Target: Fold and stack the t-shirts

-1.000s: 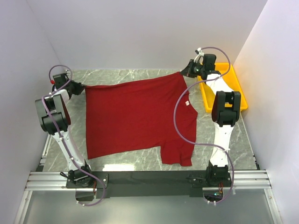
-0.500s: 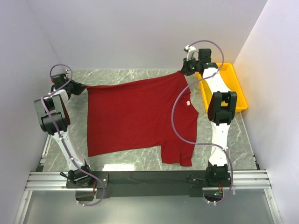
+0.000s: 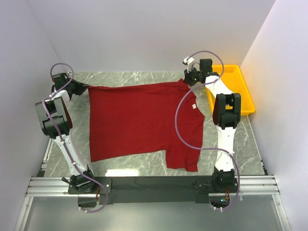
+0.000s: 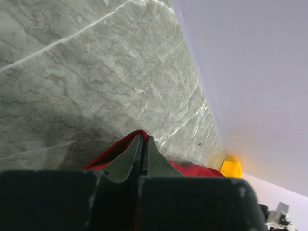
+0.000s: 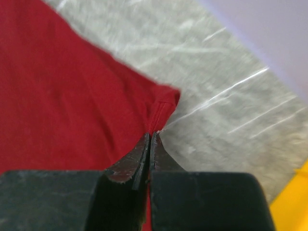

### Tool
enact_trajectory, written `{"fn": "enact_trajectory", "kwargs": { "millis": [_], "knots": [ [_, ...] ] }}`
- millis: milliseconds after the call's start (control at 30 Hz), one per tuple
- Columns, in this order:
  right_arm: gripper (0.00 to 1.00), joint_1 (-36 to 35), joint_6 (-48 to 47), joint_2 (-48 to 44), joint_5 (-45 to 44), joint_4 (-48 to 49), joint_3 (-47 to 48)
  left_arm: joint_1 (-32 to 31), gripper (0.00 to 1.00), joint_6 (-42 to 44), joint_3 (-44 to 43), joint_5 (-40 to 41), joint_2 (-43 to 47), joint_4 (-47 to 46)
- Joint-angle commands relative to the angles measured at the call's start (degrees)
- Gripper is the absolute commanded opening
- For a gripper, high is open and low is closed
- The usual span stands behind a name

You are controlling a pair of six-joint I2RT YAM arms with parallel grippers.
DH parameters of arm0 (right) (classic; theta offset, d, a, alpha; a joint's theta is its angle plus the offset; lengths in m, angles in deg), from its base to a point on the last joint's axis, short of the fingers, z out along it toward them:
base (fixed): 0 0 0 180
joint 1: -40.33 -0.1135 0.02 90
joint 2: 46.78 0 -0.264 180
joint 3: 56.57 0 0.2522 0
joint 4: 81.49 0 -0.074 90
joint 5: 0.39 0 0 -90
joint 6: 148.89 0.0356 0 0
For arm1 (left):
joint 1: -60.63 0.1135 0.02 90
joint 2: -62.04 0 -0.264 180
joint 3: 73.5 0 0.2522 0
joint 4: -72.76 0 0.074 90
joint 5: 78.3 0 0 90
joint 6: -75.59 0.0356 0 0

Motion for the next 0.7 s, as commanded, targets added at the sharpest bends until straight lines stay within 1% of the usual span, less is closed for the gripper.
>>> {"fn": "enact_trajectory", "kwargs": {
  "millis": [0, 267, 533, 667],
  "knots": [
    [0.00, 1.1, -3.4, -4.2, 3.5, 7.2, -2.1, 0.2, 0.01, 0.9, -2.8, 0.5, -0.9, 0.0],
    [0.00, 3.0, -7.1, -5.8, 9.4, 12.5, -5.7, 0.4, 0.01, 2.9, -3.9, -0.6, -1.7, 1.4],
    [0.00, 3.1, -9.1, -4.4, 11.6, 13.4, -3.9, 0.4, 0.01, 3.9, -3.7, -3.0, -2.1, 0.4],
    [0.00, 3.1, -12.7, -4.1, 13.5, 15.9, -4.8, 0.5, 0.01, 4.4, -4.0, -4.7, -2.4, 0.0]
  ]
}}
